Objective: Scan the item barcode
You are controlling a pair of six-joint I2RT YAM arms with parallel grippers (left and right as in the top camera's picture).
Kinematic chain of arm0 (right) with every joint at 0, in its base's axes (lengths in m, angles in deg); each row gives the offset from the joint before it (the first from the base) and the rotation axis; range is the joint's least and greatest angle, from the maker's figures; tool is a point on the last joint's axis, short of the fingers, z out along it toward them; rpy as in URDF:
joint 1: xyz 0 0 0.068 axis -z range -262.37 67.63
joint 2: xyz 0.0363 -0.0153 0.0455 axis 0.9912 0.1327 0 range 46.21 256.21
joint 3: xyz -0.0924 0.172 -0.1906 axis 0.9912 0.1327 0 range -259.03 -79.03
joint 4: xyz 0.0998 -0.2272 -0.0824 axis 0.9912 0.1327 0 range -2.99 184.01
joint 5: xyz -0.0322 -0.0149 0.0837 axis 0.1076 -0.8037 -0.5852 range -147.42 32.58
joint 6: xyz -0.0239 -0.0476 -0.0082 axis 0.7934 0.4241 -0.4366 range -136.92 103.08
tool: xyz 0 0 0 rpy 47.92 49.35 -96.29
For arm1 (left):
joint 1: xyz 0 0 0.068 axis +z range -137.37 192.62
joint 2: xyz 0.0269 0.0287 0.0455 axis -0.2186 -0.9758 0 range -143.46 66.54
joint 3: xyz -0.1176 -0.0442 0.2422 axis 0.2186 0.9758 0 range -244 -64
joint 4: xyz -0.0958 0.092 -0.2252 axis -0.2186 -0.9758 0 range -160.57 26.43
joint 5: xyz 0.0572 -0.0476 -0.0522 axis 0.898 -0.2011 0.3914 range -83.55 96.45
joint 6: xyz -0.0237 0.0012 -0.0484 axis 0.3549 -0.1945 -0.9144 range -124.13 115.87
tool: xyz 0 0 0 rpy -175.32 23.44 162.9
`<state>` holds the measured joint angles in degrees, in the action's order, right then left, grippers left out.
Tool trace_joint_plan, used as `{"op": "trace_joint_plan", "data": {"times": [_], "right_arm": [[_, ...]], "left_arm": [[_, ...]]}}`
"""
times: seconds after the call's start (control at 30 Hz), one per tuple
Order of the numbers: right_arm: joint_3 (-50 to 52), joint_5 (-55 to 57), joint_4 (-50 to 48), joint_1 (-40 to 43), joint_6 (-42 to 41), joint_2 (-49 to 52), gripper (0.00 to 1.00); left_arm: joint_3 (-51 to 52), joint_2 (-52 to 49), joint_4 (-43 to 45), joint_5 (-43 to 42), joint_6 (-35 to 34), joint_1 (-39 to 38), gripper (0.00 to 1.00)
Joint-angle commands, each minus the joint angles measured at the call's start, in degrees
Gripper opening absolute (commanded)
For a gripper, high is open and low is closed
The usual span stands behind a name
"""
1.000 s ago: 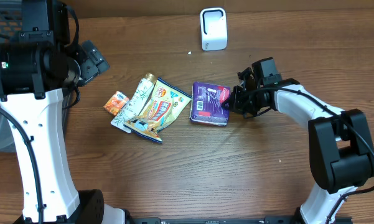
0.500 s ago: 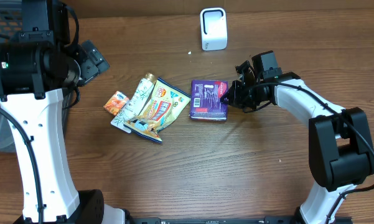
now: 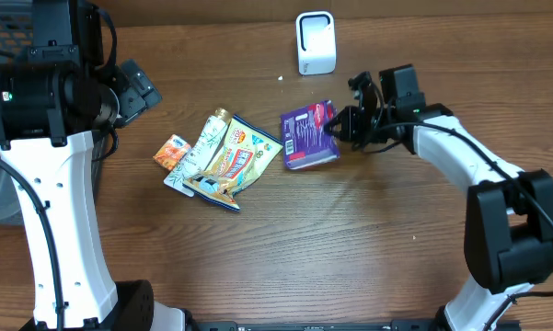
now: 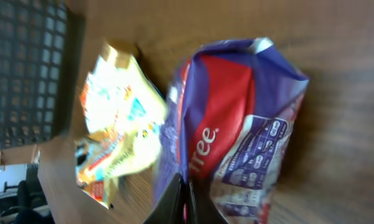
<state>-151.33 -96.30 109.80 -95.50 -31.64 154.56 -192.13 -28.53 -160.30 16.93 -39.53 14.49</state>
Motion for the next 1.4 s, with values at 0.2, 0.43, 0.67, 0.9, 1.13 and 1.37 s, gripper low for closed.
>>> {"op": "trace_joint_plan", "data": {"times": [0.2,0.43,0.67,0.9,1.13,1.37], "right_arm": [[-2.8,-0.5,0.7,2.4,0.6,-2.7,0.04],[-2.8,11.0,5.7,2.4,1.2,-2.7,0.37],[-2.8,24.7,5.8,2.4,1.2,-2.7,0.83],[-2.7,23.2,4.7,2.4,1.3,0.5,0.84],[-2.7,11.0,3.0,2.4,1.3,6.3,0.84],[-2.7,9.1,3.0,2.3,1.0,10.3,0.69]], "left_arm": [[-0.2,-0.4,-0.1,-0.2,1.1,0.0,1.00],[-0.2,-0.4,-0.1,-0.2,1.1,0.0,1.00],[-0.2,-0.4,-0.1,-0.2,1.1,0.0,1.00],[-0.2,-0.4,-0.1,-0.2,1.1,0.0,1.00],[-0.2,-0.4,-0.1,-0.2,1.1,0.0,1.00],[-0.2,-0.4,-0.1,-0.2,1.1,0.0,1.00]]}}
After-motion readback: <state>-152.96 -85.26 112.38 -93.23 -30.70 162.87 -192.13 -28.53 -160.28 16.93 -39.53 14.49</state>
